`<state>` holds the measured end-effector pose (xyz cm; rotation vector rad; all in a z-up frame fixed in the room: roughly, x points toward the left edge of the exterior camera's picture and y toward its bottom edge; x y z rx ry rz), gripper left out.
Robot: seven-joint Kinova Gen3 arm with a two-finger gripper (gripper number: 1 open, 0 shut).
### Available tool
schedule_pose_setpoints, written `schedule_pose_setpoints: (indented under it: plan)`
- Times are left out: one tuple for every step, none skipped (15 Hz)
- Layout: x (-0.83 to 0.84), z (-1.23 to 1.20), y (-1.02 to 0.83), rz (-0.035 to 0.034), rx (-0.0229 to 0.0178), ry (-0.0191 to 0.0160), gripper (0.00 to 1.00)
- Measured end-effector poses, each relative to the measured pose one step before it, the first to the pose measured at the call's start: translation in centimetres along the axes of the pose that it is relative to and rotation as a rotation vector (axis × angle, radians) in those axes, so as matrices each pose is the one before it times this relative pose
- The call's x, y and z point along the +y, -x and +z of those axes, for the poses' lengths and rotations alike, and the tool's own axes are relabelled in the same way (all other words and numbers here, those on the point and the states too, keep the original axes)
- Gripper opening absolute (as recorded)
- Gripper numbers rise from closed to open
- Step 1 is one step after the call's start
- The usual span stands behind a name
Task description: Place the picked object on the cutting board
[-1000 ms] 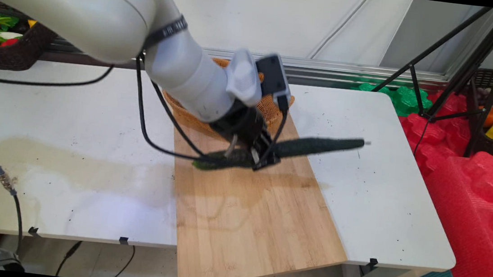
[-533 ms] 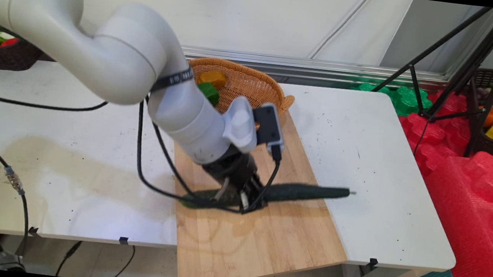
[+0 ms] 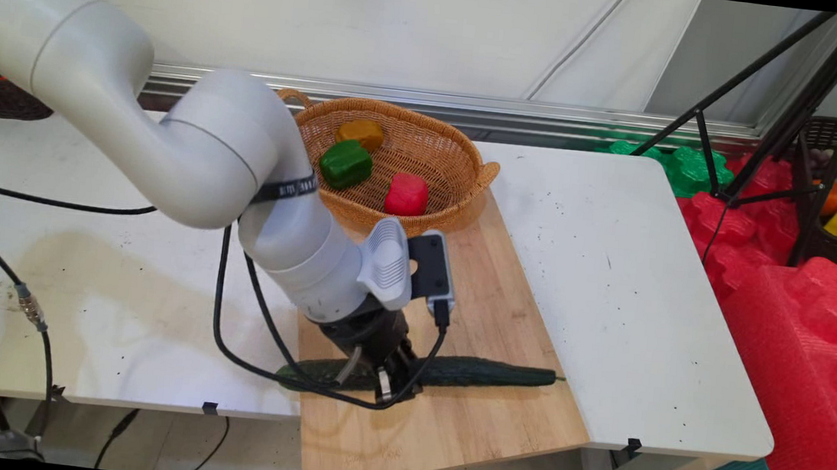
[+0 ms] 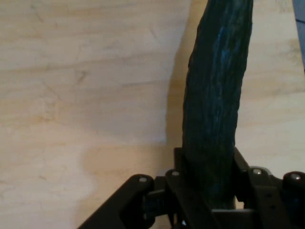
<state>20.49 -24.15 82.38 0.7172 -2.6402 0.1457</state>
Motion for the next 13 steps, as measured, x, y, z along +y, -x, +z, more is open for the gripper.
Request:
schedule_pose_setpoints:
  plan:
    - [0.038,0.267,0.301,-0.00148,-0.00742,0.00027,0.00]
    - [0.012,0.201,0.212,-0.00094,-0.00506,0.00049,0.00]
    - [0.005,0.211,0.223,-0.00076,-0.00512,0.00022,0.00]
    - [-0.004,0.159,0.167,-0.00031,-0.00378,0.00024,0.00]
    - [-0.031,0.141,0.155,-0.00046,-0.00317,-0.00051,0.00]
    - [-0.045,0.107,0.124,0.00018,-0.00250,-0.00105,0.00]
    - [-0.057,0.075,0.086,0.00025,-0.00124,-0.00114,0.00]
    - [-0.060,0.031,0.061,-0.00015,-0.00049,-0.00154,0.00]
    - [-0.064,-0.004,0.054,-0.00017,0.00026,-0.00187,1.00]
    - [-0.064,-0.021,0.035,0.00010,0.00093,-0.00156,1.00]
    - [-0.068,-0.062,0.058,-0.00062,0.00156,-0.00160,1.00]
    - [-0.067,-0.082,0.059,-0.00109,0.00182,-0.00161,1.00]
    - [-0.067,-0.112,0.058,-0.00085,0.00216,-0.00235,1.00]
